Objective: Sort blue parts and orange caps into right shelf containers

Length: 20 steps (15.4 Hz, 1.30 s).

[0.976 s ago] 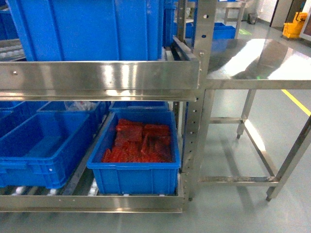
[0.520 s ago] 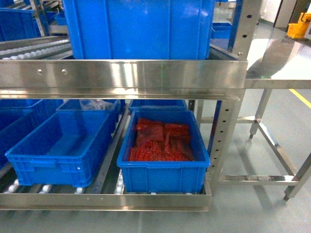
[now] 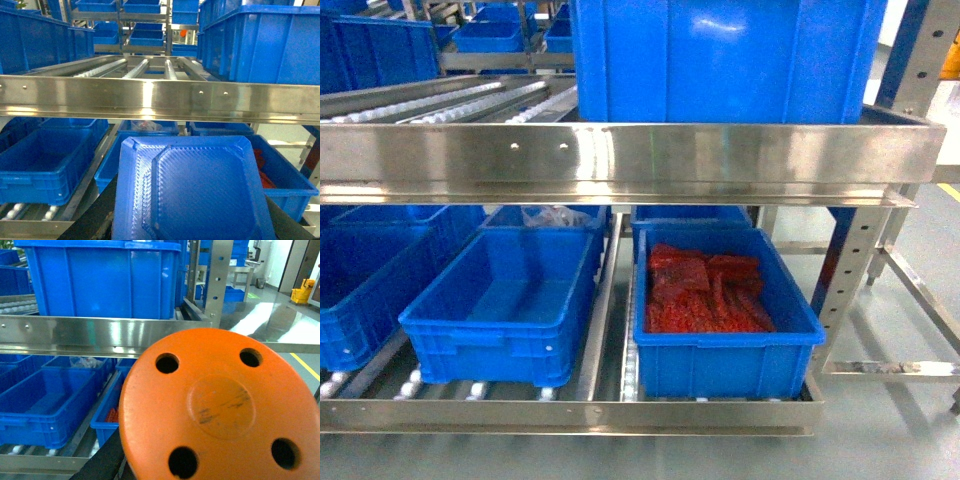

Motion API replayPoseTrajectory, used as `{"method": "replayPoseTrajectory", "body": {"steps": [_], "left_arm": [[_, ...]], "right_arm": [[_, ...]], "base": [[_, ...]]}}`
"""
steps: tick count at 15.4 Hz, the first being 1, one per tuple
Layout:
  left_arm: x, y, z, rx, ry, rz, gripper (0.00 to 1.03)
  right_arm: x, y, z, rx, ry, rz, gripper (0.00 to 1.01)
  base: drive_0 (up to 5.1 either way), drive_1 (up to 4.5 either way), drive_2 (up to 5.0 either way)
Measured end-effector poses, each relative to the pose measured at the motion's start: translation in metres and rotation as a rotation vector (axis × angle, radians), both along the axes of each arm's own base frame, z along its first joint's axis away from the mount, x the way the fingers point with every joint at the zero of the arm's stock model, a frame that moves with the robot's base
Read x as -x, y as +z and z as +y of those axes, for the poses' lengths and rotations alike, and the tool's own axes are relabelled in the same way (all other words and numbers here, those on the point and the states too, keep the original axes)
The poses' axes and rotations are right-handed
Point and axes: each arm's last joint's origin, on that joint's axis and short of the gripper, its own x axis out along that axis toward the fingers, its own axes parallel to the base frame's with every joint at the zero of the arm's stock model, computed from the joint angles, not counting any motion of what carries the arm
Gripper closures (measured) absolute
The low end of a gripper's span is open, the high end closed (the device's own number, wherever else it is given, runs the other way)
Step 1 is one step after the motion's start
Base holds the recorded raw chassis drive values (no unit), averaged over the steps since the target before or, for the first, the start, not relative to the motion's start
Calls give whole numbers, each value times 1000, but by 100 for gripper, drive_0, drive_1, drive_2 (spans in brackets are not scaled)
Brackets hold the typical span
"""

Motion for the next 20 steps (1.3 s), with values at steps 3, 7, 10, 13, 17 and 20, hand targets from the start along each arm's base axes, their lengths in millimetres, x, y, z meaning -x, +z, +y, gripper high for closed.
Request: {"method": "replayPoseTrajectory", "body": {"steps": [3,7,10,13,17,20], "left_arm": [[0,0,0,0,1,0,59],[0,0,0,0,1,-1,59],[0,0,0,0,1,-1,59],[0,0,0,0,0,0,59],[0,0,0,0,1,0,59],[0,0,0,0,0,1,59]], "right_arm": [[0,0,0,0,0,1,56],[0,0,0,0,0,-3,56],[0,0,0,0,0,0,56],[0,0,0,0,0,0,56],[0,0,0,0,0,0,56],[0,0,0,0,0,1,56]], "base": [[-500,236,236],[-501,235,235],[-496,240,240],[-485,252,252],[-494,242,242],[-490,246,246]]}}
